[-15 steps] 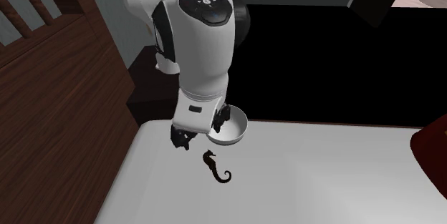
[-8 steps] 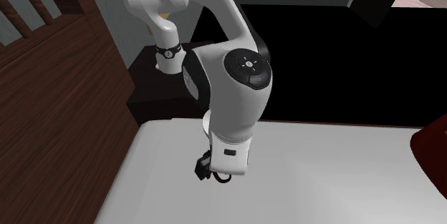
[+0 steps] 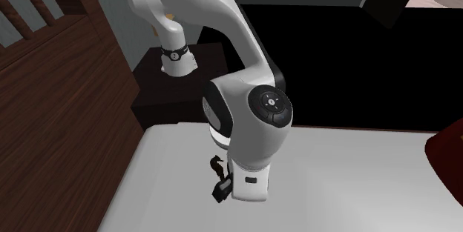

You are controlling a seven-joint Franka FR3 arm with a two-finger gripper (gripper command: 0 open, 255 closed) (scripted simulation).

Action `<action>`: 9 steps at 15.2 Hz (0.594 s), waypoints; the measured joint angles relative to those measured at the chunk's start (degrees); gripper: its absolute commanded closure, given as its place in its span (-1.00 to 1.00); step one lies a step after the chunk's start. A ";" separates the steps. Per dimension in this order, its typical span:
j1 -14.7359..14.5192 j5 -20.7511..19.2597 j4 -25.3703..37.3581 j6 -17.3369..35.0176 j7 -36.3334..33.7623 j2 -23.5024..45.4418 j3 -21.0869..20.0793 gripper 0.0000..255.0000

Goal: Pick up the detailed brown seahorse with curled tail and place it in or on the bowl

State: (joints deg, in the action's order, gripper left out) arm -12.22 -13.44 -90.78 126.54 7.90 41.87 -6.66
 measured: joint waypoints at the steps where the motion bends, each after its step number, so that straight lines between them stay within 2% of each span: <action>1: 0.05 -0.09 -0.17 0.55 -0.02 0.39 0.08 -1.00; 9: 0.09 -0.34 -0.11 1.90 -0.09 1.76 0.31 -1.00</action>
State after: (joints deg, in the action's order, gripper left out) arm -12.13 -13.78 -90.88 128.44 7.80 43.63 -6.35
